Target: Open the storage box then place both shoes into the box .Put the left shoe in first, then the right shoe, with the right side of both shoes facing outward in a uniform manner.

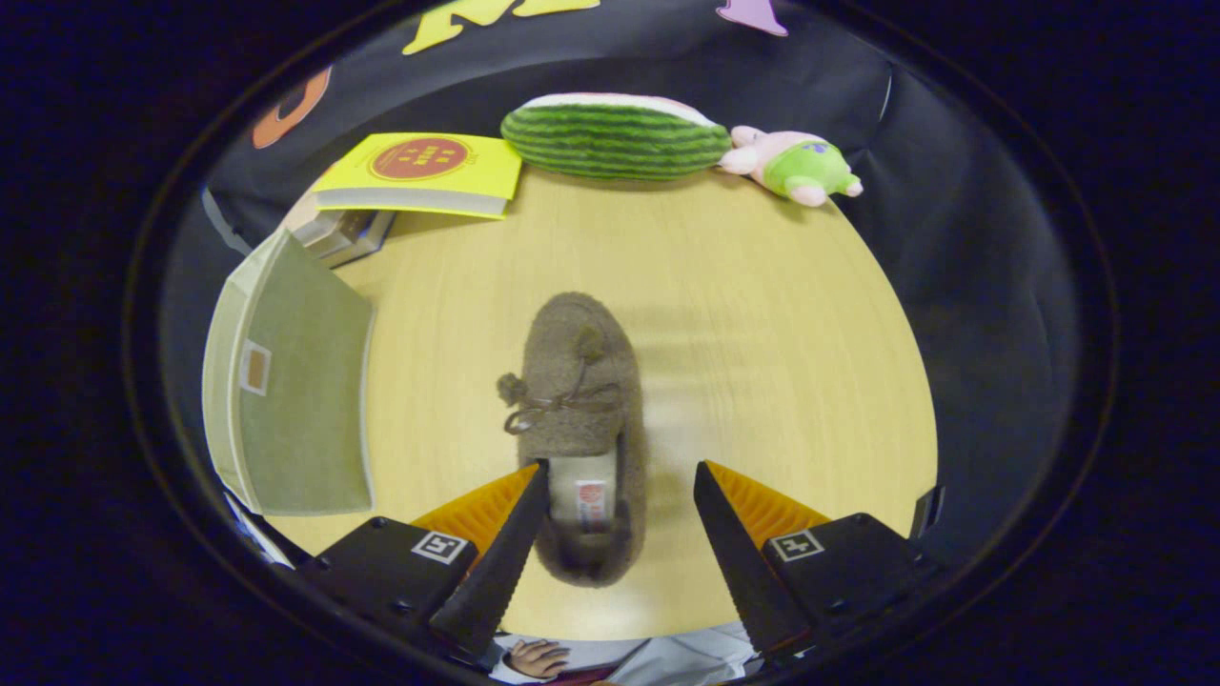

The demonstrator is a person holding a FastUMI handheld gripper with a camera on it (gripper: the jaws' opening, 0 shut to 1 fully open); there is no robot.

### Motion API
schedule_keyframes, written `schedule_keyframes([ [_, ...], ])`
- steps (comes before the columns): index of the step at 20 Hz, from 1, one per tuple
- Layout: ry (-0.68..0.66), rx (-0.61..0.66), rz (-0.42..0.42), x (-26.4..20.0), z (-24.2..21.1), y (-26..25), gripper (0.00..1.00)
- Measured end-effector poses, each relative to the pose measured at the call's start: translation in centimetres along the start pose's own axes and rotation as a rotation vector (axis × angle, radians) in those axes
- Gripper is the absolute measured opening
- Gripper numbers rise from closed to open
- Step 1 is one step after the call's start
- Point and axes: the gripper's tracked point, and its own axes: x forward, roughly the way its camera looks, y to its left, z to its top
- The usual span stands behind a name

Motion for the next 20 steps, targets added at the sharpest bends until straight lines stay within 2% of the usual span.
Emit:
schedule_keyframes([
  [2, 0.026, -0.007, -0.032, 1.2, -0.4, -0.7, 0.96],
  [4, 0.081, 0.01, -0.024, 2.6, -0.9, -0.5, 0.84],
  [6, 0.08, -0.001, -0.025, 3.4, -0.3, -0.3, 0.75],
  [9, 0.071, -0.027, 0.001, 4.0, 0.2, 1.1, 0.34],
  [10, 0.087, -0.038, -0.019, 4.6, 0.0, 1.0, 0.25],
  [15, 0.062, -0.042, -0.018, 5.8, 0.0, 1.1, 0.24],
  [19, 0.028, -0.009, 0.045, 6.1, 0.0, 1.2, 0.24],
  [20, 0.02, 0.003, 0.056, 5.9, -0.1, 1.1, 0.21],
])
